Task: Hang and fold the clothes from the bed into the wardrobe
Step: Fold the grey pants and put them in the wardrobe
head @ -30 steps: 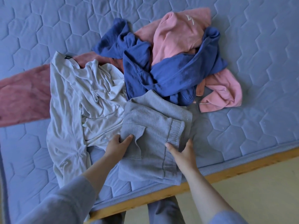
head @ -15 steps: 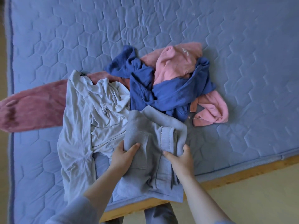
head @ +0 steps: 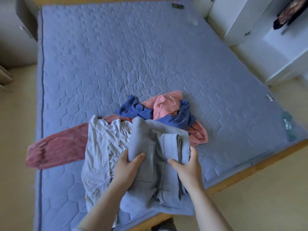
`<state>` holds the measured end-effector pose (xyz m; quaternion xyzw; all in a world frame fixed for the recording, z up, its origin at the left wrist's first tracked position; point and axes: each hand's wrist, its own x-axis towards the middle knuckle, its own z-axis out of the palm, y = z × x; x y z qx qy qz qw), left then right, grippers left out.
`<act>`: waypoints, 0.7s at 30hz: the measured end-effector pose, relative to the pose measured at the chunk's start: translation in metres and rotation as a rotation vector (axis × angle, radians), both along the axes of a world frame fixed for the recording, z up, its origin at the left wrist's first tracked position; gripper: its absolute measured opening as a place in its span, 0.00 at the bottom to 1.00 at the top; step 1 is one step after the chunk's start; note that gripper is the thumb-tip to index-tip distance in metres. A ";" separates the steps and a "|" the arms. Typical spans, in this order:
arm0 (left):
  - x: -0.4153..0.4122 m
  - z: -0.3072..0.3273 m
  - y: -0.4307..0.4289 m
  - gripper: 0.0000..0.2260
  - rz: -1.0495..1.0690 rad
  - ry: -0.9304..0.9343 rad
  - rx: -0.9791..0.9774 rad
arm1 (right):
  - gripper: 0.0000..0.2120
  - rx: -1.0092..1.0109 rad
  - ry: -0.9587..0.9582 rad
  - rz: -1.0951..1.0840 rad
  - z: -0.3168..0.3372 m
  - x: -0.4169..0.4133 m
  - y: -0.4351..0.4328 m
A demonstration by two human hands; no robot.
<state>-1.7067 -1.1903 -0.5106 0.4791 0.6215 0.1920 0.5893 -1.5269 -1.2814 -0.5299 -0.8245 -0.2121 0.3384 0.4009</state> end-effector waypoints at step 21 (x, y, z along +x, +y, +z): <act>0.114 0.207 -0.079 0.05 -0.432 -0.183 0.345 | 0.44 0.273 -0.181 -0.206 0.188 0.074 -0.139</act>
